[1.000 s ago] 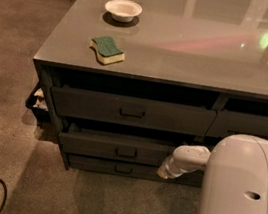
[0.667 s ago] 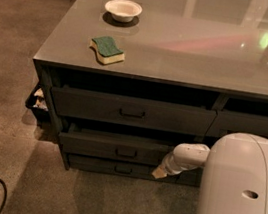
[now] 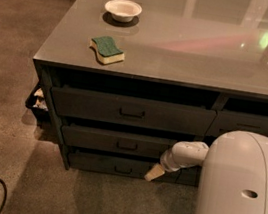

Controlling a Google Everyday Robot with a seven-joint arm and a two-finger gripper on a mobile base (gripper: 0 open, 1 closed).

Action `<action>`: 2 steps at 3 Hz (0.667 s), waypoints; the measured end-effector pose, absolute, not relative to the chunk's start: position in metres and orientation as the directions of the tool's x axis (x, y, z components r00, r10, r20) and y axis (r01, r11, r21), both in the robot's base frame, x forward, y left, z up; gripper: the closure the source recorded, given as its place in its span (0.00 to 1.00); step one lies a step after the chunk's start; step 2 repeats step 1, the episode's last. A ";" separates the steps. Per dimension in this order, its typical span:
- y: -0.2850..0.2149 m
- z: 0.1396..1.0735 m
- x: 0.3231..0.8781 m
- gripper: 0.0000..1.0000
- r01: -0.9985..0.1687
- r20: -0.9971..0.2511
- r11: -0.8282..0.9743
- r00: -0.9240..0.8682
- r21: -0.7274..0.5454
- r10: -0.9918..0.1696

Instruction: Close middle drawer

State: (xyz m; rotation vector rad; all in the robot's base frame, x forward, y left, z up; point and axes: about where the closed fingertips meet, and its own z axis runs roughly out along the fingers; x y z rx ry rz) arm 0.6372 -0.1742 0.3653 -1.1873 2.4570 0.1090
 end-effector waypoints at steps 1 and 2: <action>-0.173 0.363 0.632 0.00 -0.764 -0.405 0.640 -0.561 -0.083 -0.722; -0.173 0.363 0.632 0.00 -0.764 -0.405 0.640 -0.561 -0.083 -0.722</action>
Offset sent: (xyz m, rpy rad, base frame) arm 0.0000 0.0000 0.0000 0.0000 0.0000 0.0000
